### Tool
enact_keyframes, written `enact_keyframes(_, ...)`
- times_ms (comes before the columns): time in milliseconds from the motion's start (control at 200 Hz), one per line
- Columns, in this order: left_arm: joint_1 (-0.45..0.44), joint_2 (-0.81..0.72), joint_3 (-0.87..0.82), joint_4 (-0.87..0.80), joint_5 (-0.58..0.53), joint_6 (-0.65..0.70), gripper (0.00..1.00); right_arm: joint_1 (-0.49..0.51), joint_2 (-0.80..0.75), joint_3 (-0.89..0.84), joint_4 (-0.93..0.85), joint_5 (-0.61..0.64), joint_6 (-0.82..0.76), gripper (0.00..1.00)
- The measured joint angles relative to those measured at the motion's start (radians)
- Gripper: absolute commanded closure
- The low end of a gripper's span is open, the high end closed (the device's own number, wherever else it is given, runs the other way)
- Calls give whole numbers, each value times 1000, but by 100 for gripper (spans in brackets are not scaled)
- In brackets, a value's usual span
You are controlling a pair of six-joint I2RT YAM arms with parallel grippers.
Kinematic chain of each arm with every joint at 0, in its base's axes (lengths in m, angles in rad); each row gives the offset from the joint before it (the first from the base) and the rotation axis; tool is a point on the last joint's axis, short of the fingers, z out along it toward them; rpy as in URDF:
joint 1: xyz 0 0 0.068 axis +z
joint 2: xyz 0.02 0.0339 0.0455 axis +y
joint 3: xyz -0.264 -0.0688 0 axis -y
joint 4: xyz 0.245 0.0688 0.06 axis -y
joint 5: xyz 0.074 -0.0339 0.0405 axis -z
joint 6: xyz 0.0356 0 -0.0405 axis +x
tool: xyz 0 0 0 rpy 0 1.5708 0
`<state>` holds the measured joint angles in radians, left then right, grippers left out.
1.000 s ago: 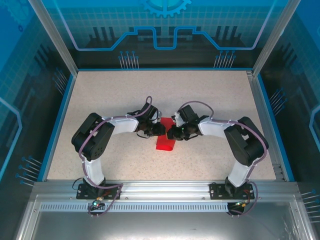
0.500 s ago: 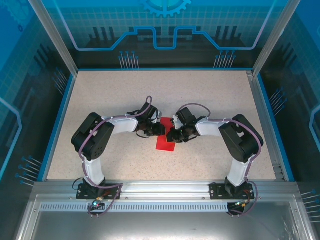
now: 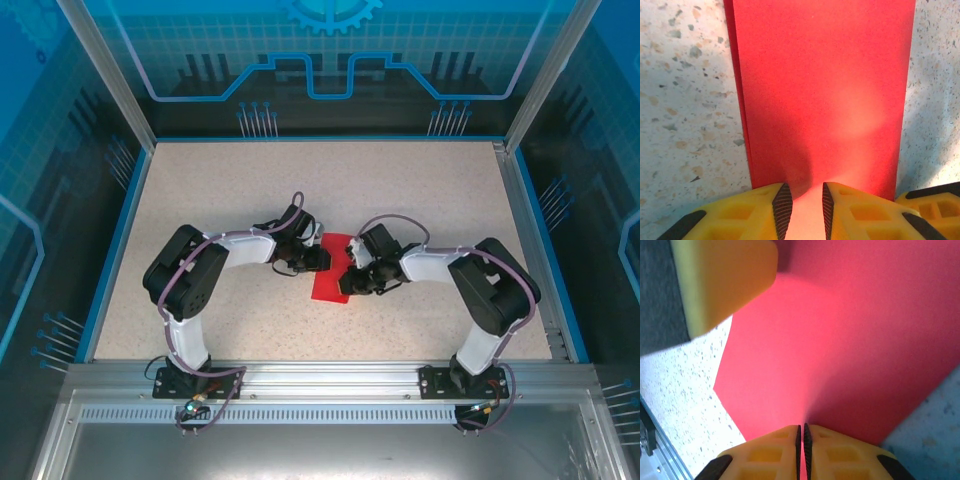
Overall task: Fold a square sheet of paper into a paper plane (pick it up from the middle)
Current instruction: Fold the square sheet of paper in half at the center of the table.
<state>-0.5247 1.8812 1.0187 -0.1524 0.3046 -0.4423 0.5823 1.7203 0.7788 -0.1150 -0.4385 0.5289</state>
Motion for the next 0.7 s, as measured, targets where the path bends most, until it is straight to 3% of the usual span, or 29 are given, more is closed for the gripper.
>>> enact_keyframes(465,3,4,12,-14,8,1,70,1,-99,-55,-106,-13,24,86)
enact_keyframes(700,3,5,13,-18,10,2,69,18,-29,40,-14,-46,86,86)
